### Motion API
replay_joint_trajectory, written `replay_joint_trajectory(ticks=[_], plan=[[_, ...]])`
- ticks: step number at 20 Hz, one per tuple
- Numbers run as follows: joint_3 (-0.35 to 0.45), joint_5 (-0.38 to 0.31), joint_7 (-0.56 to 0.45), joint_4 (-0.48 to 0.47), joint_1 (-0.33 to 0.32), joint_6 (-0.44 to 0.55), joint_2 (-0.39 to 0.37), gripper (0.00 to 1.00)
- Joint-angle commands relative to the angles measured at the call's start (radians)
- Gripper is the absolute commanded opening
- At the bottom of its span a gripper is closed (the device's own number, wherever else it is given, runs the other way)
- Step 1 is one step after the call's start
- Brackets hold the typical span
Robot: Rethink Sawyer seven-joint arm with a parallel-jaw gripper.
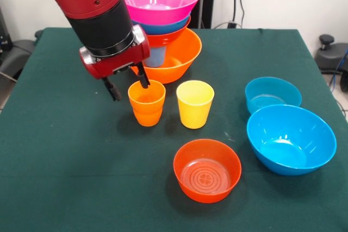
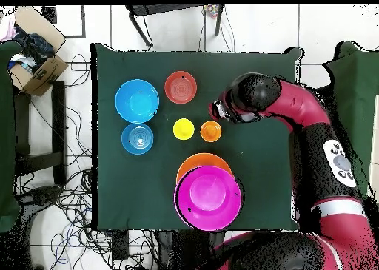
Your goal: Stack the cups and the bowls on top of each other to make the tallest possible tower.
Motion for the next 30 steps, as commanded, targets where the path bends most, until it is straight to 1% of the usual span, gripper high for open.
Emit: replay_joint_trajectory(ticks=[1,6,10,18,22,26,30], plan=[[-0.043,-0.047,0.106,0.019,0.012,-0.095,0.045,1.00],[-0.051,-0.050,0.101,-0.004,0.023,-0.116,0.079,1.00],[-0.058,-0.048,0.098,-0.001,0.023,-0.138,0.096,1.00],[-0.058,-0.032,0.090,-0.008,0.024,-0.127,0.102,1.00],[-0.061,-0.035,0.090,-0.014,0.027,-0.127,0.105,1.00],[-0.066,-0.045,0.092,-0.027,0.030,-0.145,0.120,1.00],[-0.068,-0.041,0.114,-0.029,0.032,-0.177,0.130,1.00]])
